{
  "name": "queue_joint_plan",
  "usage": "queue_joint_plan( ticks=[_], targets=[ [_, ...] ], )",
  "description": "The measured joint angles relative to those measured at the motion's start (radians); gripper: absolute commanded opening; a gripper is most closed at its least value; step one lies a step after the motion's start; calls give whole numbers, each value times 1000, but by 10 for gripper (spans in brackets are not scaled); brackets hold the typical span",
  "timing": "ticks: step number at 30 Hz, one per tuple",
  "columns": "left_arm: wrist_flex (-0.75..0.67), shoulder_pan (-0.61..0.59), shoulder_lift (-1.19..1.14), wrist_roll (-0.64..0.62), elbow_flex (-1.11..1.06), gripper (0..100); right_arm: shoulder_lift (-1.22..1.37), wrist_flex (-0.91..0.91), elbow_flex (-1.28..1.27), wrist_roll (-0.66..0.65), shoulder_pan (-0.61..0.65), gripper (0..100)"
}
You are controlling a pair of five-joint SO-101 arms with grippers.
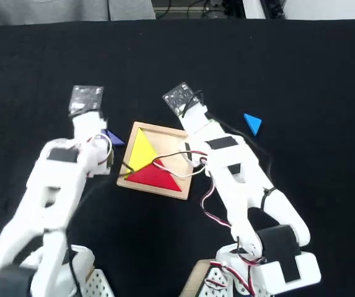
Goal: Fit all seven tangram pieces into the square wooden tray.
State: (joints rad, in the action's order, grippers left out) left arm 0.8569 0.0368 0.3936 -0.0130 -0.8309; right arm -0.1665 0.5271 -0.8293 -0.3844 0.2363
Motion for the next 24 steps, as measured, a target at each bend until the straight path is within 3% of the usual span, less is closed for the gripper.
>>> queue_joint_plan(
  ticks=[4, 13, 24],
  targets=[
    [64, -5, -141, 11, 127, 30, 26, -11, -3, 0, 0, 11],
    [28, -5, -313, 12, 230, 29, 31, -12, -3, 0, 0, 11],
    [48, -21, -506, 203, 259, 29, 38, -12, -3, 0, 0, 11]
  ],
)
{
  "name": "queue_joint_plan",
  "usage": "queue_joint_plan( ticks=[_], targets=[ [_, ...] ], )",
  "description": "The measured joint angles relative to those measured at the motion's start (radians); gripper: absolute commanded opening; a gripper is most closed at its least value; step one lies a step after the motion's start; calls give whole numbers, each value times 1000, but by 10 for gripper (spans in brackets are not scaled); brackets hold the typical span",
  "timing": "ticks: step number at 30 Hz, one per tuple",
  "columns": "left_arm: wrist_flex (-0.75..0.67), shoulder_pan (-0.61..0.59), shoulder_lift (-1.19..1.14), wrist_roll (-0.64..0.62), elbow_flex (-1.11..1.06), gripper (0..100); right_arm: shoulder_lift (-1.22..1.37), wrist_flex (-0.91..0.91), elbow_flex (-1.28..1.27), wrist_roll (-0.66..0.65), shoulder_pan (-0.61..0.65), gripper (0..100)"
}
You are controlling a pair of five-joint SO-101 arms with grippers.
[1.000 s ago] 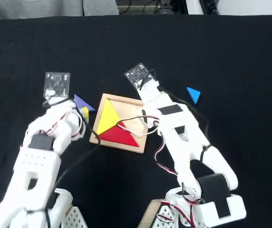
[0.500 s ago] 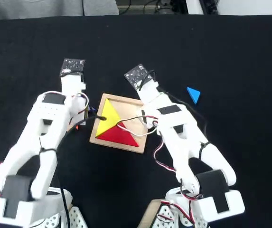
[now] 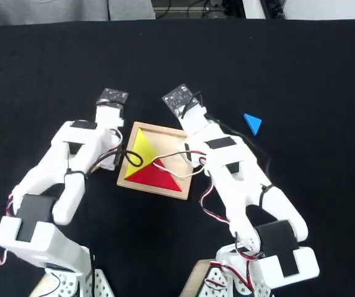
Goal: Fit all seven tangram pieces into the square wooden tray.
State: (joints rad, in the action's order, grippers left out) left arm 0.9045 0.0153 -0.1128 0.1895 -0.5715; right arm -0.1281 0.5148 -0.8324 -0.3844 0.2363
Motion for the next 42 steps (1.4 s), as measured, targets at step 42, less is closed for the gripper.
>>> queue_joint_plan(
  ticks=[42],
  targets=[
    [226, -298, 54, -121, 310, 225, 0, -17, -14, 0, 0, 11]
  ],
)
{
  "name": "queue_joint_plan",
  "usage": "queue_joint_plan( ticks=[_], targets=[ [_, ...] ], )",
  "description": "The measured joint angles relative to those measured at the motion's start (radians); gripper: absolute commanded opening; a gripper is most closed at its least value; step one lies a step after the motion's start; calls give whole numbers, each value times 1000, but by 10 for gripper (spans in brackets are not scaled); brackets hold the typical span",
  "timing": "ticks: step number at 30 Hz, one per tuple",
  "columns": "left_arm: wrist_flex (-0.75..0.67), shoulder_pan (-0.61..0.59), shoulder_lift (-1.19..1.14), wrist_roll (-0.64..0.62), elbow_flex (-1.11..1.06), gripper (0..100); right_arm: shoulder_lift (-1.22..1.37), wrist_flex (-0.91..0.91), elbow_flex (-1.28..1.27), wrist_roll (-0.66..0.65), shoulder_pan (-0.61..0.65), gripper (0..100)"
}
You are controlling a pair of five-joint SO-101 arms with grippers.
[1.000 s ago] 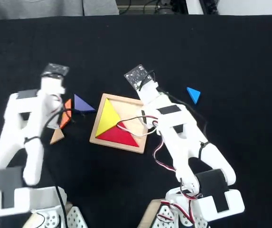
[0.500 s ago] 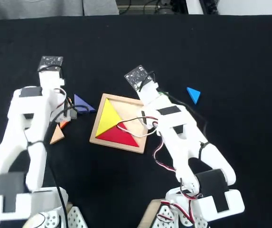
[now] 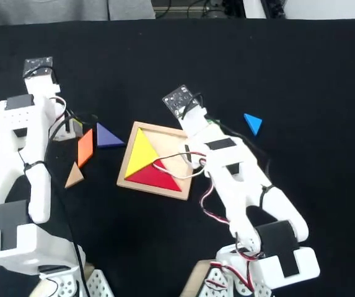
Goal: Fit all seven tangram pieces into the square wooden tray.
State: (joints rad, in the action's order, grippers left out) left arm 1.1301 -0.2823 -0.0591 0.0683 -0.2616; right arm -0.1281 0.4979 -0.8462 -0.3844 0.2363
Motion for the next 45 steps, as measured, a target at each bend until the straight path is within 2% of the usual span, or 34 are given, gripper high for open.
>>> queue_joint_plan(
  ticks=[8, 16, 26, 34, 39, 45],
  targets=[
    [23, 2, -34, 0, 2, 224, 0, 0, -2, 0, 0, 11],
    [-15, 66, -118, -2, 11, 223, 0, 0, -2, 0, 0, 11],
    [-21, 15, -146, -11, 20, 223, 0, 0, -2, 0, 0, 11],
    [-40, 20, -206, -17, 21, 223, 0, 0, -2, 0, 0, 11],
    [-34, 31, -298, -17, 104, 223, 0, 0, -2, 0, 0, 11],
    [54, 44, -431, -17, 259, 223, 0, 0, -2, 0, 0, 11]
  ],
)
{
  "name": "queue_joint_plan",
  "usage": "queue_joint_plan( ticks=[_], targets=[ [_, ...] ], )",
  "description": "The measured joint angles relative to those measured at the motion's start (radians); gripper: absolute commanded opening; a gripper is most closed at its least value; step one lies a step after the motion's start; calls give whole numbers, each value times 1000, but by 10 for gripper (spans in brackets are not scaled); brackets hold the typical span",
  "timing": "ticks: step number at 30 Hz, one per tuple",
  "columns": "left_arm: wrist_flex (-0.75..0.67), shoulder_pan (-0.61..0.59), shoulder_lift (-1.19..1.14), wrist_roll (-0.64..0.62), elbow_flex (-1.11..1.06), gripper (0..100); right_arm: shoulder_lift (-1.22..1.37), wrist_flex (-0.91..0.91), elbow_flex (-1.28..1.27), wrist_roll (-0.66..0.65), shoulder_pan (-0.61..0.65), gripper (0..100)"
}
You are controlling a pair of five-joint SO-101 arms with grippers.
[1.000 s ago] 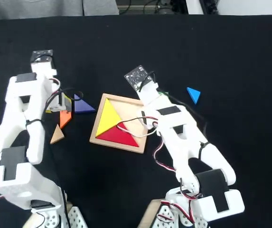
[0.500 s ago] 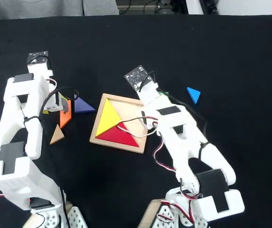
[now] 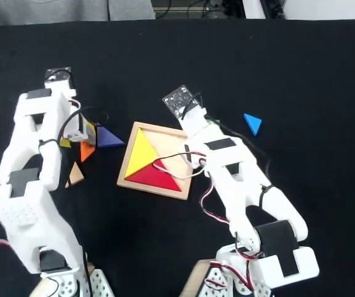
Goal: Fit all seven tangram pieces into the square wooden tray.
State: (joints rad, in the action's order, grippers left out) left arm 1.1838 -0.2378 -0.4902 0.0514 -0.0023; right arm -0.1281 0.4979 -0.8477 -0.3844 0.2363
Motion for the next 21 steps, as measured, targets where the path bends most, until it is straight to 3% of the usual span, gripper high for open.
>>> queue_joint_plan(
  ticks=[7, 21],
  targets=[
    [34, 44, -34, -5, 51, 81, 0, 0, 0, 0, 0, 11],
    [103, 149, 63, -57, 55, 91, 0, 0, 0, -2, -8, 11]
  ],
)
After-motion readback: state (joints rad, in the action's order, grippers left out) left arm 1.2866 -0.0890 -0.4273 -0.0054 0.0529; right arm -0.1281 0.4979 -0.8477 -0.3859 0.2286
